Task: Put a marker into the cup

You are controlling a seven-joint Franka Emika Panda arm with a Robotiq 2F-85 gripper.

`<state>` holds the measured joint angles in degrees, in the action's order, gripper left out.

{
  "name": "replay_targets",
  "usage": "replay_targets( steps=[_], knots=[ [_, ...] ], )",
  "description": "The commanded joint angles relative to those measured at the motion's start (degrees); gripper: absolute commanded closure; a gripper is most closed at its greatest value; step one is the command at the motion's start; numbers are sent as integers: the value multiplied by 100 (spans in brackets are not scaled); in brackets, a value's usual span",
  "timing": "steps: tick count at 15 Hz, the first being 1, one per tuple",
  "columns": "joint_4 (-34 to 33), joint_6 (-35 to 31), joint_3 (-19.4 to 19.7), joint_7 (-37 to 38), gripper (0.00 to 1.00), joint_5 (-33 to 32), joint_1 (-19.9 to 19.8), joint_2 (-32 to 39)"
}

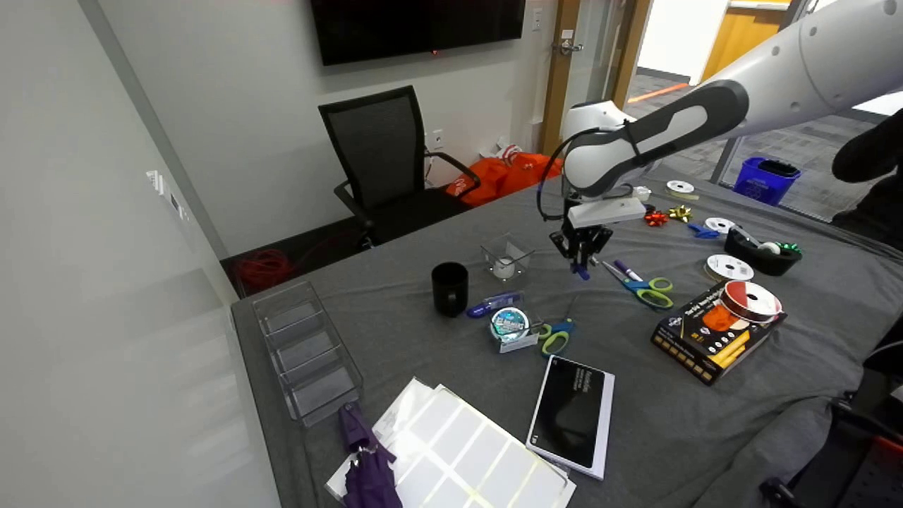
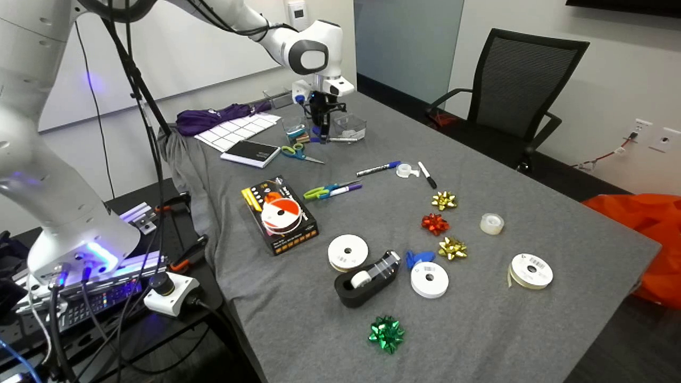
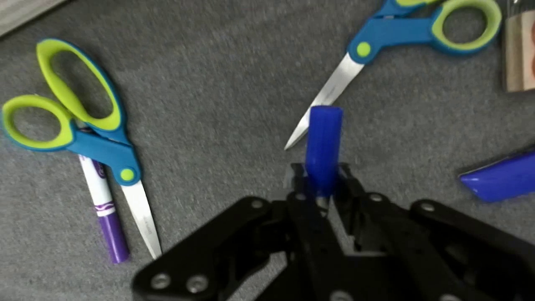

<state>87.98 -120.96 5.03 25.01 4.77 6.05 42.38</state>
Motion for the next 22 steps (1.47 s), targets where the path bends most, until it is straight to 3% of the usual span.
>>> replay_targets(
  steps=[1,10,11,16,22],
  knots=[
    [16,173,-57,-29,80,-33,-37,-135],
    [215,298,-79,-81,80,-35,-42,-369],
    [185,393,-103,-17,95,8,-23,-355],
    [-129,979,-441,721,95,496,183,-259],
    [-1131,1604,-915,1815,95,1517,386,178]
  ],
)
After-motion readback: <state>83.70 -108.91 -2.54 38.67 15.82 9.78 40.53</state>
